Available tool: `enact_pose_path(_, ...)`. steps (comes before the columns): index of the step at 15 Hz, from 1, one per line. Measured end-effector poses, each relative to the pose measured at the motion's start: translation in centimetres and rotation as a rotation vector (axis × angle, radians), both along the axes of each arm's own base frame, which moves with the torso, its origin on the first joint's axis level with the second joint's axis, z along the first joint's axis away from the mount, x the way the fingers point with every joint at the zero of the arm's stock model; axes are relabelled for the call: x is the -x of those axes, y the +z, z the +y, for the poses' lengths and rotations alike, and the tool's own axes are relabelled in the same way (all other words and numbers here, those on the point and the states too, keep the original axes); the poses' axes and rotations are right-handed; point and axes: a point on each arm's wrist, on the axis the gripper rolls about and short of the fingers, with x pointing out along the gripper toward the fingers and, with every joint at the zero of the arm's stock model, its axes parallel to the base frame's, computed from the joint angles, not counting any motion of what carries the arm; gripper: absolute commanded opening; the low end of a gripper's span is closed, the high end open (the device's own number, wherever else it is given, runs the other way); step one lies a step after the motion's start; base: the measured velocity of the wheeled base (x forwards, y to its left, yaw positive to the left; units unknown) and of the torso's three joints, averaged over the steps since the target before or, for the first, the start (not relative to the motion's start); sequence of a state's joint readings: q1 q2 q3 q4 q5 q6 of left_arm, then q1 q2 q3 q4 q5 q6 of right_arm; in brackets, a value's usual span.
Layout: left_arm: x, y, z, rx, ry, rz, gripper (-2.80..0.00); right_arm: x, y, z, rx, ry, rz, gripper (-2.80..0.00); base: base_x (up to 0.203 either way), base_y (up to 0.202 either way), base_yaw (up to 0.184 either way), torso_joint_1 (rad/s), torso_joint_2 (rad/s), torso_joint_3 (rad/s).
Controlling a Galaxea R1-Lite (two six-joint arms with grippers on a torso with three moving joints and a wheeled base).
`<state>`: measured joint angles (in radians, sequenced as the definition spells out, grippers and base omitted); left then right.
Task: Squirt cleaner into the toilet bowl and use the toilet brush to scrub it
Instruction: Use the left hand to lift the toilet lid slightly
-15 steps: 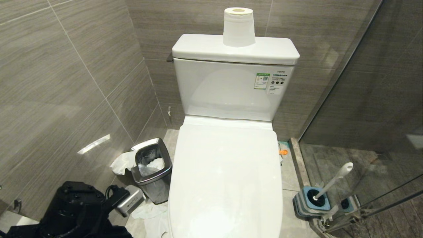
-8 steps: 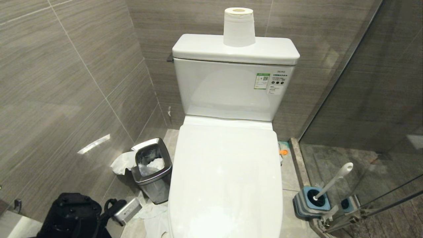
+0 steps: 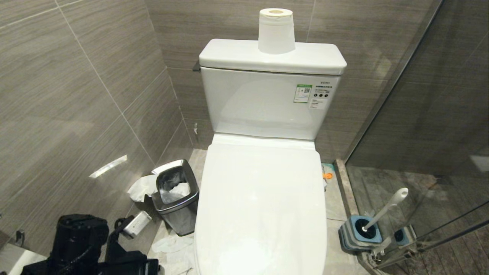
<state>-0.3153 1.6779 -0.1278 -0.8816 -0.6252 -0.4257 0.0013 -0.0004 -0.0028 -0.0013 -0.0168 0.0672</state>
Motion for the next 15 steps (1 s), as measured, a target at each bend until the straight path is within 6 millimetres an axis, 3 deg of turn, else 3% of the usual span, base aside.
enact_pose_path(5, -1.5, -0.5, 3.1, 0.186, -0.054, -0.025, -2.8, 0.0, 0.0, 0.0, 0.0, 0.0, 0.0, -2.8, 0.0, 0.0, 0.0, 0.0, 0.0, 0.0)
enact_pose_path(10, -2.9, -2.8, 6.0, 0.186, 0.045, -0.025, -2.8, 0.0, 0.0, 0.0, 0.0, 0.0, 0.0, -2.8, 0.0, 0.0, 0.0, 0.0, 0.0, 0.0)
enact_pose_path(15, -2.1, -3.9, 7.2, 0.284, 0.04, 0.073, -2.8, 0.0, 0.0, 0.0, 0.0, 0.0, 0.0, -2.8, 0.0, 0.0, 0.0, 0.0, 0.0, 0.0)
